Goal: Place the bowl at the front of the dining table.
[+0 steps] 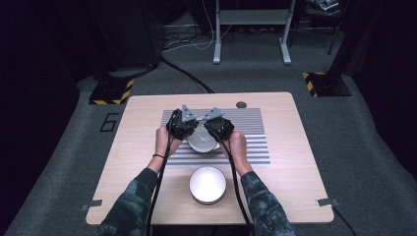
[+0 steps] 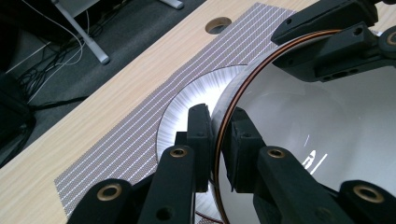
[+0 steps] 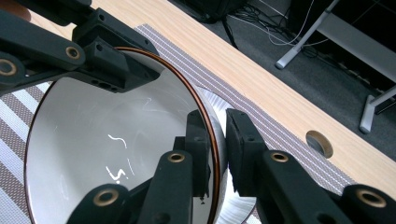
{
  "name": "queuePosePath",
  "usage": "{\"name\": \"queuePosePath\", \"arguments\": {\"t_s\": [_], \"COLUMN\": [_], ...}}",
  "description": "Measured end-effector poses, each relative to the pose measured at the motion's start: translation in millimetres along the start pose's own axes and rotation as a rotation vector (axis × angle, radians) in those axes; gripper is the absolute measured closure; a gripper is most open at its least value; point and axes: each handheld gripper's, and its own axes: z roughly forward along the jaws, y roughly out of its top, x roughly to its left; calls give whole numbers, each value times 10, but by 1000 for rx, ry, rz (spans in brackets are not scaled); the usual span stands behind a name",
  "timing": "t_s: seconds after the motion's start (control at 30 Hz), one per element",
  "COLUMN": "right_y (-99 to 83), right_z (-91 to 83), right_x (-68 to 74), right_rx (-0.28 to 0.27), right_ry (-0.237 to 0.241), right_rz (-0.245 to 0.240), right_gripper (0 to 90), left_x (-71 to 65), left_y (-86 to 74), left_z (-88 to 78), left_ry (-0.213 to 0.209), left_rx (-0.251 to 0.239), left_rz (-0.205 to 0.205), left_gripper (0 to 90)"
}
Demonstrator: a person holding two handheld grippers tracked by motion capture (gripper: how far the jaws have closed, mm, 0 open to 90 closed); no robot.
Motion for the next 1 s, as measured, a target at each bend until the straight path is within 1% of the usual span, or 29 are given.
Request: {"name": "queuePosePath", "arguments": {"t_s": [0.07, 0.1, 0.47, 0.53, 0.57, 0.6, 0.7, 0.73, 0.87, 0.9, 1.0], "right_y": [-12, -18, -77, -85, -90, -94, -118, -124, -136, -138, -148], "right_z": [25, 38, 178, 205, 220, 231, 264, 269, 300, 309, 336], "right_x": [-7, -8, -41, -48, -53, -51, -60, -68, -77, -77, -86], "right_rx": [5, 7, 27, 34, 36, 40, 44, 46, 46, 48, 51], "right_ry": [2, 3, 5, 7, 8, 6, 2, 3, -1, -2, -7], "right_rz": [1, 3, 9, 12, 9, 17, 27, 20, 22, 29, 38], "right_gripper": [793, 792, 793, 794, 793, 793, 794, 793, 793, 793, 793], "left_x": [-3, 0, 2, 4, -4, -2, -10, -10, -7, -6, -9], "left_y": [-10, -15, -39, -46, -51, -52, -53, -53, -58, -56, -53], "left_z": [29, 46, 183, 212, 225, 236, 268, 275, 320, 329, 354], "left_ry": [-2, -3, -1, -1, 1, 3, 2, 3, 7, 9, 17], "left_rx": [3, 6, 30, 34, 32, 35, 37, 41, 41, 43, 47], "left_rz": [-12, -8, -23, -17, -24, -17, -17, -15, -22, -17, -23], "left_gripper": [814, 814, 812, 812, 812, 812, 812, 811, 810, 810, 808]}}
